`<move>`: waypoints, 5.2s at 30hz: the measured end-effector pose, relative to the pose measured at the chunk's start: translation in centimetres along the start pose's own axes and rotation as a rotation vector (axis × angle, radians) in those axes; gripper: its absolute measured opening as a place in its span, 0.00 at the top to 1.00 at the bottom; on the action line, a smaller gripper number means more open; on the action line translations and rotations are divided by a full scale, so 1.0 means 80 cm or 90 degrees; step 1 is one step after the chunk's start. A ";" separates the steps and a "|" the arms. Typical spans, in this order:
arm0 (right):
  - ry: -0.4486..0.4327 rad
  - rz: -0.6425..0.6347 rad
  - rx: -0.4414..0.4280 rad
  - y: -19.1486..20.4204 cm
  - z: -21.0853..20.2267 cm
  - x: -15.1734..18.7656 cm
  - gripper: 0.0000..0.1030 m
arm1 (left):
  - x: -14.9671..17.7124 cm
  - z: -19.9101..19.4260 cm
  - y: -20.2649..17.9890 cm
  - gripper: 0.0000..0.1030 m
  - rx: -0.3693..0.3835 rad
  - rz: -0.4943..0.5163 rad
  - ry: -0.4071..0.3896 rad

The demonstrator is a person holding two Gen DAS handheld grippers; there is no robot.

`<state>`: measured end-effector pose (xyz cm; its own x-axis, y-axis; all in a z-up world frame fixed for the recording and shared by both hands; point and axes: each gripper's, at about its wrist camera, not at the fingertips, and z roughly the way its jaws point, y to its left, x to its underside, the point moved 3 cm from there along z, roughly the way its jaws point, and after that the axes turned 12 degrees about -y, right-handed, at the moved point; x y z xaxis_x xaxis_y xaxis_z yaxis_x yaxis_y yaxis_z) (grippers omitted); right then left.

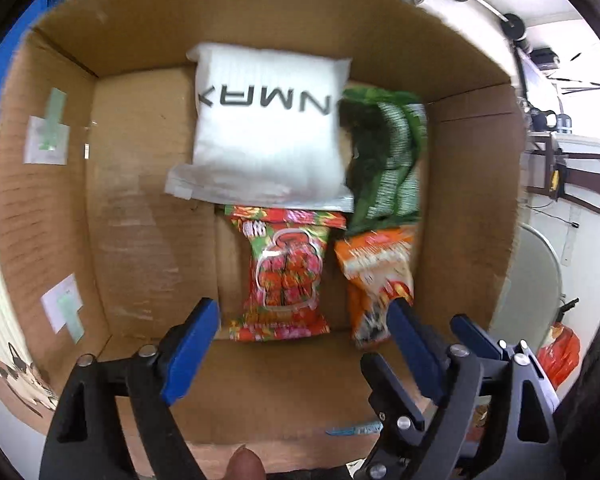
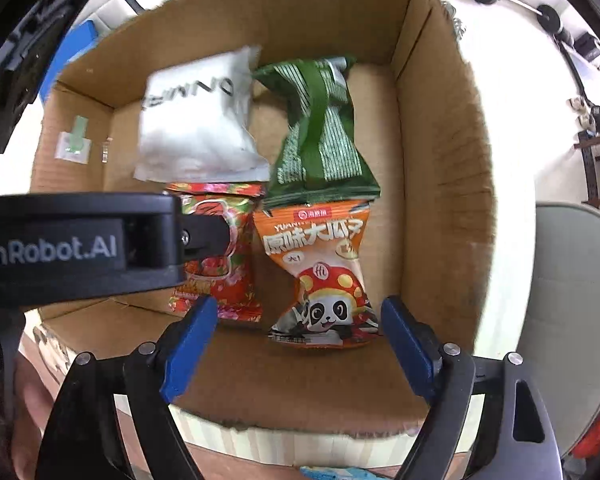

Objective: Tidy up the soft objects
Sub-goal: 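Carry both snack bags into the box and release them beside the pouch, then grasp the blue tissue pack with left tool while right tool grasps yellow scrubber, then carry tissue pack and scrubber into the box and open both tools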

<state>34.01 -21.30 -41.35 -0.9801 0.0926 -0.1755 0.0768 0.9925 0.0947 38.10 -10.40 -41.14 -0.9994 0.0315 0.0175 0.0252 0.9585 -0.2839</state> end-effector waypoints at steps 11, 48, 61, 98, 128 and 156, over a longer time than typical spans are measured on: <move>-0.083 -0.019 0.015 0.004 -0.100 0.021 0.00 | 0.048 -0.142 0.006 0.06 -0.105 0.074 -0.206; 0.018 -0.140 -0.088 0.052 0.035 0.164 0.27 | 0.192 0.022 0.222 0.06 -0.272 0.122 -0.143; 0.016 -0.246 -0.096 0.095 0.047 0.161 0.24 | 0.194 0.090 0.209 0.23 -0.222 0.130 -0.100; 0.078 -0.009 -0.152 0.057 -0.004 0.242 0.52 | 0.248 0.021 0.082 0.53 -0.021 -0.050 -0.114; -0.019 0.196 -0.232 0.085 -0.015 -0.024 0.52 | -0.082 -0.037 0.091 0.53 -0.133 0.023 -0.064; -0.040 0.042 -0.027 0.079 -0.040 -0.030 0.00 | -0.030 -0.103 0.088 0.03 -0.121 0.027 -0.198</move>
<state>36.29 -15.48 -37.21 -0.9598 0.1632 -0.2284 0.1311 0.9801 0.1494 40.90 -1.37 -35.26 -0.9564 0.0118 -0.2917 0.0413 0.9946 -0.0951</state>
